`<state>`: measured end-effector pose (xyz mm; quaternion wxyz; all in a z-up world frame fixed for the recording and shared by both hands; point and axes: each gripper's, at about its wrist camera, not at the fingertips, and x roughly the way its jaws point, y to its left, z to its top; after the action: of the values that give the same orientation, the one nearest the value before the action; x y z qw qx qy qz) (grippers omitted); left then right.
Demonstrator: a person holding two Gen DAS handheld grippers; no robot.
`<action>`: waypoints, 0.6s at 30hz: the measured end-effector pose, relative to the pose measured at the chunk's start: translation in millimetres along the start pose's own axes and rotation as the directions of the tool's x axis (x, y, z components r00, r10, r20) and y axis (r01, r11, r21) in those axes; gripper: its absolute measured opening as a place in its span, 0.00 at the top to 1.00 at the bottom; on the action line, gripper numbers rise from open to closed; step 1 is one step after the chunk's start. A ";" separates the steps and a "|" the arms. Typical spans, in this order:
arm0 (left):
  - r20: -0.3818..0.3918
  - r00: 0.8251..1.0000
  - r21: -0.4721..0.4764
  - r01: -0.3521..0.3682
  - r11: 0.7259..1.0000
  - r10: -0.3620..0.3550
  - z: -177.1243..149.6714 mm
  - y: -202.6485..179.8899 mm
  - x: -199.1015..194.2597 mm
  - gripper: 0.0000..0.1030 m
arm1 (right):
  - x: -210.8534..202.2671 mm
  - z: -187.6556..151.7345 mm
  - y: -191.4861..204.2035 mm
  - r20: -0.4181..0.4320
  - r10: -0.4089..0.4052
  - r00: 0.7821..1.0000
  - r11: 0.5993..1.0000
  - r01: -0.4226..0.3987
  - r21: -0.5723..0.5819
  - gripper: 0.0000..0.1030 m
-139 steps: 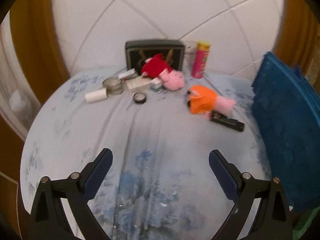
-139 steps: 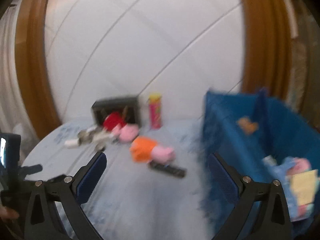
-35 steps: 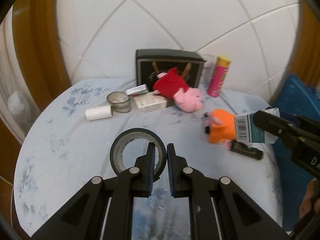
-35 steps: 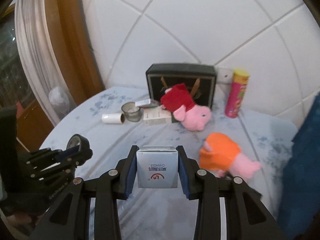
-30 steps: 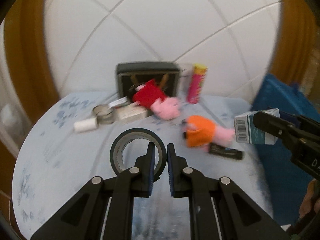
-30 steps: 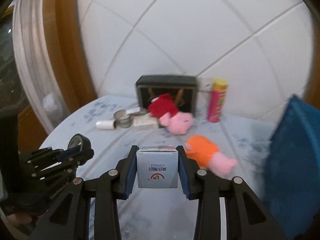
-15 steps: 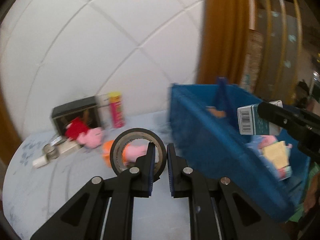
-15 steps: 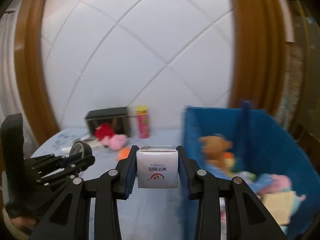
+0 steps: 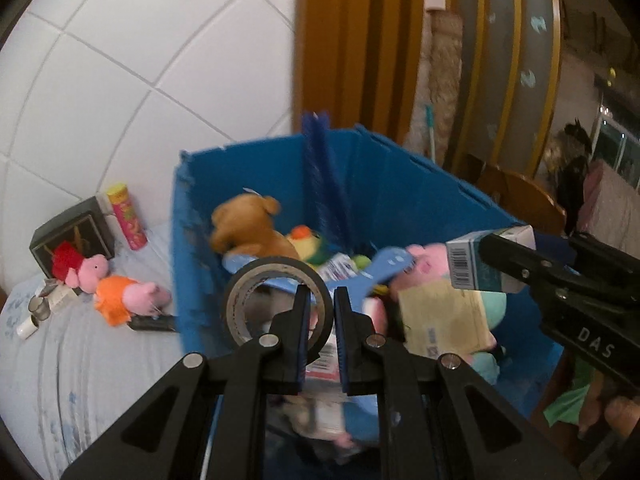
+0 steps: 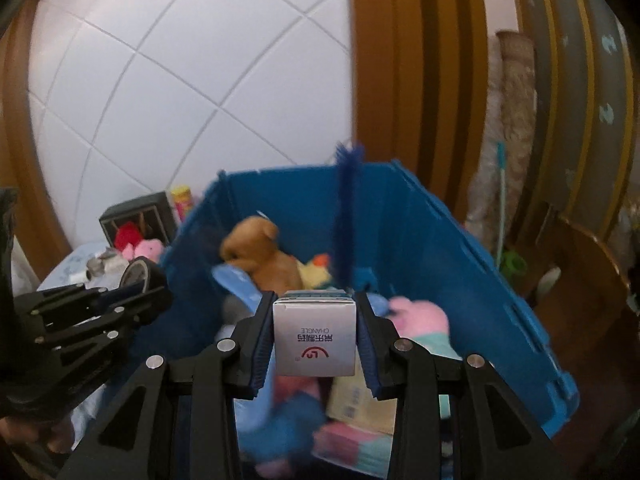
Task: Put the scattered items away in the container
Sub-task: 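Open both tools to drop the tape roll and white box into the crate, then withdraw both tools from the crate back over the table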
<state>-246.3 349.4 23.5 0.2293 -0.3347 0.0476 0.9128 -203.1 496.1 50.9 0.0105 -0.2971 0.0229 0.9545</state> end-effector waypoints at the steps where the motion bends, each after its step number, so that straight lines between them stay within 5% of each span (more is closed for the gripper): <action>1: -0.013 1.000 0.005 -0.003 1.000 0.003 -2.2 -9.1 1.0 0.89 | -1.6 -3.8 -9.2 -0.007 0.005 1.000 1.000 -0.005 0.009 0.64; 6: -0.033 0.998 0.005 -0.047 0.999 0.047 -9.3 -22.1 -0.4 0.83 | 5.3 -17.1 -33.9 -0.030 0.006 1.000 1.000 -0.005 0.029 0.58; 8: -0.033 0.998 -0.005 -0.063 0.998 0.062 -13.2 -22.0 -2.6 0.53 | 7.0 -19.3 -38.9 -0.030 0.002 1.000 0.999 -0.001 0.033 0.34; 9: -0.026 0.997 -0.012 -0.069 0.998 0.069 -15.2 -21.9 -4.5 0.27 | 6.8 -20.4 -38.7 -0.029 -0.004 1.000 0.999 0.005 0.033 0.13; 10: -0.019 0.997 -0.019 -0.075 0.997 0.075 -17.2 -21.9 -6.5 0.16 | 6.7 -21.4 -38.6 -0.028 -0.010 1.000 0.999 0.011 0.032 0.02; 18: 0.031 0.991 -0.050 -0.128 0.990 0.130 -21.2 -11.7 -32.5 0.00 | 4.7 -26.1 -40.0 -0.026 -0.050 0.998 0.998 0.051 0.035 0.00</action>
<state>-206.7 342.2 28.5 0.1625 -0.3205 0.0434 0.9322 -190.8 534.8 25.2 0.0395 -0.3092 0.0325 0.9496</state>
